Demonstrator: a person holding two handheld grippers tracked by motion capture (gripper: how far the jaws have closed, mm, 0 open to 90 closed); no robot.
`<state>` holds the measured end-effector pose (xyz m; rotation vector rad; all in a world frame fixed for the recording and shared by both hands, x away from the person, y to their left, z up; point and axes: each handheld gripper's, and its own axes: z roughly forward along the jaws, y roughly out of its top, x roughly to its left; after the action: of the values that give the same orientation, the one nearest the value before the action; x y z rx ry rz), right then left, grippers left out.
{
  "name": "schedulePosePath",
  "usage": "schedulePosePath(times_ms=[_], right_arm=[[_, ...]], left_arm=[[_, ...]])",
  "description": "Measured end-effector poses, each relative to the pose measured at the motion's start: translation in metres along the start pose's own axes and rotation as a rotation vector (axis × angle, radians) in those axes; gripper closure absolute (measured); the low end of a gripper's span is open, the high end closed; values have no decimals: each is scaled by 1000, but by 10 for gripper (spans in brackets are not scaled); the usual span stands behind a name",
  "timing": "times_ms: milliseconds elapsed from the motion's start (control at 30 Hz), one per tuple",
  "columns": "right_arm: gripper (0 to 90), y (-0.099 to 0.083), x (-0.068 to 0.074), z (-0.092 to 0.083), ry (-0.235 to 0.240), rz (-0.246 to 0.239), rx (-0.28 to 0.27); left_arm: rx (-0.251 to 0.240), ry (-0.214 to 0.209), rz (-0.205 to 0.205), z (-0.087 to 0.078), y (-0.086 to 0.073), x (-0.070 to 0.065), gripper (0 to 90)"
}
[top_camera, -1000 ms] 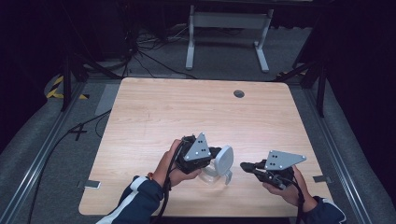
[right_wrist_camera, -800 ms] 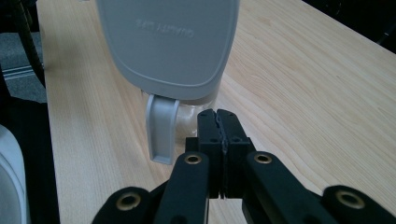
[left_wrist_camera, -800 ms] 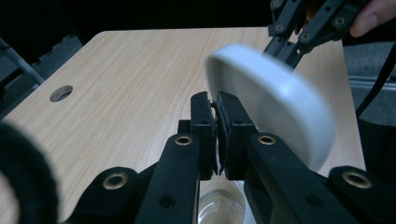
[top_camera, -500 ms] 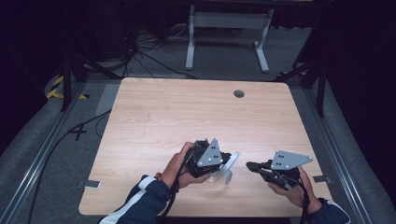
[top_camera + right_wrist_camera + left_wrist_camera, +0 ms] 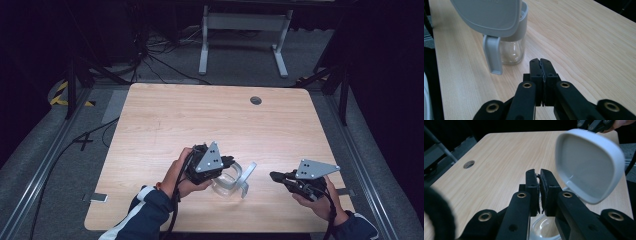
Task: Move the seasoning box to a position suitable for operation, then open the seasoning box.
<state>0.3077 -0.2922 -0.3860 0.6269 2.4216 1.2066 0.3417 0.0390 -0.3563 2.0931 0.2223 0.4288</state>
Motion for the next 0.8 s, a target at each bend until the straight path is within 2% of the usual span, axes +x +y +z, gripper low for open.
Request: schedulePosePath(times_ms=[33, 133, 267, 467, 500, 633, 800], right_arm=[[895, -1, -1, 0, -4, -2, -1], [895, -2, -3, -2, -9, 1, 3], [893, -4, -6, -3, -19, 5, 2], [889, -7, -10, -5, -26, 6, 14], [888, -7, -11, -5, -29, 5, 14], [888, -9, -12, -7, -32, 10, 15], [881, -11, -13, -9, -34, 10, 24]], left_arm=[[2, 8, -10, -2, -3, 1, 851], [6, 19, -3, -6, -7, 5, 850], [9, 48, -30, -13, -14, 12, 847], [26, 91, -49, -22, -25, 20, 839], [38, 106, -60, -26, -32, 24, 838], [72, 134, -61, -30, -42, 28, 835], [140, 168, -112, -37, -70, 36, 836]])
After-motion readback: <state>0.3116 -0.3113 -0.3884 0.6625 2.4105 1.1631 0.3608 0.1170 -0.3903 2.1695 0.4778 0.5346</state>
